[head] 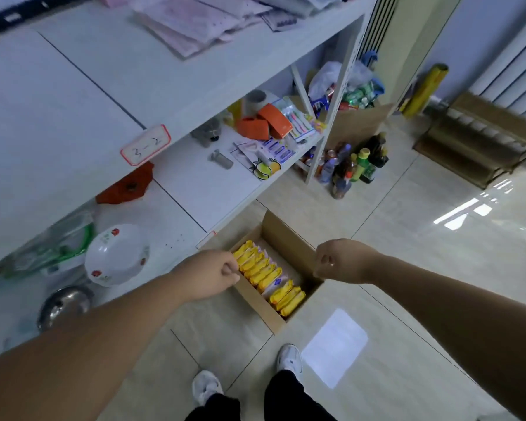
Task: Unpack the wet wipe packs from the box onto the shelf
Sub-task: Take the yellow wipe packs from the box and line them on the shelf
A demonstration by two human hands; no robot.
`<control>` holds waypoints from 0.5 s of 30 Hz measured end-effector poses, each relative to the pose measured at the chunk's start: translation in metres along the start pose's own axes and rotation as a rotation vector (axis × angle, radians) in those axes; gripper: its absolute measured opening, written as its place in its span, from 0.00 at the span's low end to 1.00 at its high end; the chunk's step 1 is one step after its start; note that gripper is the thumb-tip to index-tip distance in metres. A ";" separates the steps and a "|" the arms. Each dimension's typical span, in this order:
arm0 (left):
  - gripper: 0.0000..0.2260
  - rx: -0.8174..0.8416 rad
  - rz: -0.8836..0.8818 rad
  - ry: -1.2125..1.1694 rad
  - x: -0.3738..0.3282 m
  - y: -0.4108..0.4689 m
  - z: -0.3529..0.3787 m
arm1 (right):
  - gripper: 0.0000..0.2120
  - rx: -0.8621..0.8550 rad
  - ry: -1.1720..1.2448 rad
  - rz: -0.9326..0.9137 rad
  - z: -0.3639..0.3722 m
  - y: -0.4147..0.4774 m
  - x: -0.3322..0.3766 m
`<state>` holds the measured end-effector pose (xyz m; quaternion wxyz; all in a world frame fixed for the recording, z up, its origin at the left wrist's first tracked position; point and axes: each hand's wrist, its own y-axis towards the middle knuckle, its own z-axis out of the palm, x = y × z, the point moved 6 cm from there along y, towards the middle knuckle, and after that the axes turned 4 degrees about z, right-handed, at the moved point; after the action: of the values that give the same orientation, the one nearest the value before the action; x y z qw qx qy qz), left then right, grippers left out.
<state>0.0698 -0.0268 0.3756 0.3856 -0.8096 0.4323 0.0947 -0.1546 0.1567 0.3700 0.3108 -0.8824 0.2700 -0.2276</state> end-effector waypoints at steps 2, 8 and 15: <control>0.10 0.045 -0.045 -0.035 0.009 0.023 0.034 | 0.18 0.028 0.015 0.008 0.021 0.020 -0.017; 0.08 0.132 -0.150 -0.144 0.059 0.104 0.124 | 0.20 0.055 0.028 -0.020 0.098 0.098 -0.046; 0.16 0.123 -0.186 -0.165 0.118 0.222 0.228 | 0.20 0.043 0.033 -0.030 0.195 0.225 -0.077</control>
<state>0.0117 -0.0128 0.0416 0.4759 -0.8105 0.3272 0.0979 -0.1772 0.1385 0.0637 0.3219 -0.8756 0.2570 -0.2523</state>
